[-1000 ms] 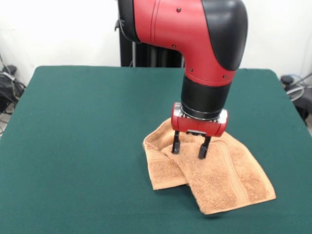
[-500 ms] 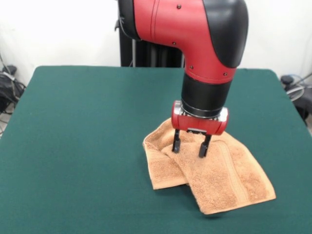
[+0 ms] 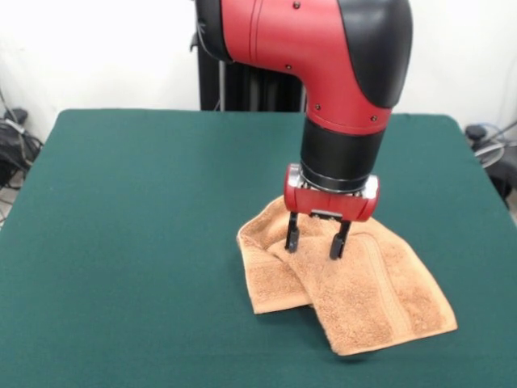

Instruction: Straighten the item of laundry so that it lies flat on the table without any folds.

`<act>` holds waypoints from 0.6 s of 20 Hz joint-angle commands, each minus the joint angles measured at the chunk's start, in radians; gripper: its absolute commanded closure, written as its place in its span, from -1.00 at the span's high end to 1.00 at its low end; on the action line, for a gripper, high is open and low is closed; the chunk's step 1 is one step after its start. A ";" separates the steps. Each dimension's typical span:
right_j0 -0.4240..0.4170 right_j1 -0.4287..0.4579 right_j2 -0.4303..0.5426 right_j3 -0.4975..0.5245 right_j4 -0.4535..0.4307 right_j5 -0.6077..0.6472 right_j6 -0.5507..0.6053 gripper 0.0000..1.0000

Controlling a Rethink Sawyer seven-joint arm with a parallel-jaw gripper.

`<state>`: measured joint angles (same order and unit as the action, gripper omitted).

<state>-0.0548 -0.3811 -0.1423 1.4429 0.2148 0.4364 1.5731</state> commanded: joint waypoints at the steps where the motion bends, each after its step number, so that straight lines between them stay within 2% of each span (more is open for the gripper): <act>1: -0.013 0.000 0.047 0.077 0.019 0.024 0.204 1.00; 12: -0.016 0.050 0.055 0.056 0.014 -0.009 0.200 1.00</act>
<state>-0.0559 -0.3738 -0.1421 1.4433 0.2148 0.4362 1.5731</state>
